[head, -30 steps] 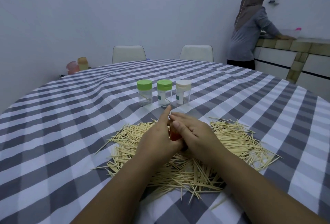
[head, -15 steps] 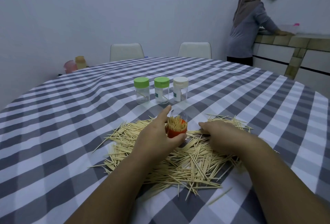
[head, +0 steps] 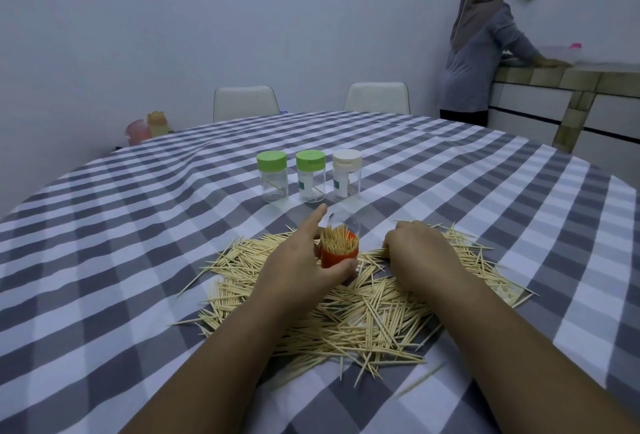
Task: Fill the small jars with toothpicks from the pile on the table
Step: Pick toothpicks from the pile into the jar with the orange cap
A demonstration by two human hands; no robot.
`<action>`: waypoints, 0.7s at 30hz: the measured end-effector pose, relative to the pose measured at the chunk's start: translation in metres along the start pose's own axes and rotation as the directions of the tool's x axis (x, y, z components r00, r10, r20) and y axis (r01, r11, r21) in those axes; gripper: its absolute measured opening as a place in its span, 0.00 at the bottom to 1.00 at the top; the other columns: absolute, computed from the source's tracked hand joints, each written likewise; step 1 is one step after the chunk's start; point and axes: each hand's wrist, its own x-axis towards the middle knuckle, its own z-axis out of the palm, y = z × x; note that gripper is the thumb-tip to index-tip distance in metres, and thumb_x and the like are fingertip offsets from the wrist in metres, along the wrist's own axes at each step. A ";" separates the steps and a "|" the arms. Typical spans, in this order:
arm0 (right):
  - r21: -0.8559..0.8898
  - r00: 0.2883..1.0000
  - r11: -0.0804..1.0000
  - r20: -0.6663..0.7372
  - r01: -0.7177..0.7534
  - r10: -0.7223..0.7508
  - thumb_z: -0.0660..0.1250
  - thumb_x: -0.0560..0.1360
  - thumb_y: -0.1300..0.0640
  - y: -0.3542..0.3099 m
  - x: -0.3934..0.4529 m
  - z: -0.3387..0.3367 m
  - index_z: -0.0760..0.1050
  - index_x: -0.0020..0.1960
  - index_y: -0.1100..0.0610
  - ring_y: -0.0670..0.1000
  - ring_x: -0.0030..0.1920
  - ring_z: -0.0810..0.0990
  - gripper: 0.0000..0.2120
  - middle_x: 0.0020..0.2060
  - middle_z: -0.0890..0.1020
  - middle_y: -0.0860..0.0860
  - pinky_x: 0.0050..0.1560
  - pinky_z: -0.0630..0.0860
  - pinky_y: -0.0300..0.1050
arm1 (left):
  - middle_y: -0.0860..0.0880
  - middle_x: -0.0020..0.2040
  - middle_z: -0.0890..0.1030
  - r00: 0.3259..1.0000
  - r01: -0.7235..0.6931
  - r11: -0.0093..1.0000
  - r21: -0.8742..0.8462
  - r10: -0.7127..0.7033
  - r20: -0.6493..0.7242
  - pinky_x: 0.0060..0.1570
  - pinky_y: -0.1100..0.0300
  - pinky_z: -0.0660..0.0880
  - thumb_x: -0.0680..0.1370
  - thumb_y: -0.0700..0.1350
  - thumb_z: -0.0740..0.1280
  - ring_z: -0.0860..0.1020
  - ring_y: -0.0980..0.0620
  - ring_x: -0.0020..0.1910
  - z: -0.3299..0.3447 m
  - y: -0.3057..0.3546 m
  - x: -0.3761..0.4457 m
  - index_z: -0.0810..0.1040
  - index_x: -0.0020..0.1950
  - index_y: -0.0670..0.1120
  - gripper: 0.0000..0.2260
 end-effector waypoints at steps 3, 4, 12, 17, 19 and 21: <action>0.030 0.999 0.999 -0.015 -0.028 0.028 0.65 0.74 0.59 -0.003 -0.001 -0.006 0.77 0.53 0.56 0.55 0.50 0.75 0.08 0.48 0.79 0.53 0.44 0.67 0.43 | 0.54 0.67 0.73 1.000 0.000 1.000 0.005 0.000 -0.005 0.57 0.60 0.72 0.71 0.57 0.72 0.75 0.57 0.59 0.000 -0.001 0.000 0.53 0.76 0.59 0.40; 0.047 0.999 0.998 -0.031 -0.041 0.043 0.64 0.74 0.61 -0.004 -0.001 -0.007 0.76 0.51 0.55 0.55 0.47 0.75 0.07 0.46 0.79 0.53 0.42 0.66 0.43 | 0.54 0.67 0.73 1.000 -0.003 1.000 0.011 0.003 -0.006 0.57 0.60 0.72 0.71 0.58 0.72 0.75 0.57 0.59 0.000 -0.001 0.000 0.53 0.76 0.59 0.40; 0.653 0.970 0.756 -0.154 -0.045 0.190 0.58 0.79 0.59 -0.006 0.001 -0.010 0.75 0.48 0.54 0.52 0.44 0.78 0.07 0.42 0.81 0.50 0.45 0.76 0.48 | 0.53 0.67 0.73 1.000 -0.020 0.999 0.031 0.020 -0.014 0.56 0.61 0.71 0.71 0.58 0.72 0.74 0.56 0.61 0.000 -0.001 0.000 0.54 0.77 0.57 0.39; 0.963 0.943 0.239 -0.188 0.122 0.275 0.61 0.79 0.61 -0.015 -0.001 -0.015 0.76 0.45 0.50 0.50 0.44 0.82 0.09 0.38 0.82 0.48 0.50 0.78 0.48 | 0.51 0.67 0.74 0.999 -0.037 0.998 0.042 0.037 0.005 0.58 0.61 0.71 0.71 0.59 0.71 0.74 0.55 0.61 0.000 0.001 -0.001 0.57 0.77 0.56 0.38; 0.982 0.940 0.048 -0.190 0.184 0.285 0.61 0.79 0.62 -0.019 -0.003 -0.017 0.76 0.45 0.51 0.50 0.45 0.84 0.09 0.37 0.83 0.48 0.51 0.79 0.47 | 0.52 0.66 0.74 0.999 -0.048 0.998 0.042 0.048 0.003 0.57 0.63 0.70 0.71 0.58 0.71 0.74 0.57 0.60 -0.001 0.002 -0.001 0.58 0.76 0.56 0.37; 0.968 0.939 -0.088 -0.202 0.234 0.279 0.60 0.79 0.63 -0.023 -0.006 -0.020 0.76 0.46 0.55 0.50 0.45 0.84 0.08 0.38 0.82 0.50 0.49 0.80 0.44 | 0.52 0.66 0.74 0.998 -0.056 0.998 0.039 0.056 0.003 0.56 0.64 0.69 0.71 0.58 0.71 0.74 0.58 0.60 0.000 0.002 -0.002 0.59 0.76 0.55 0.37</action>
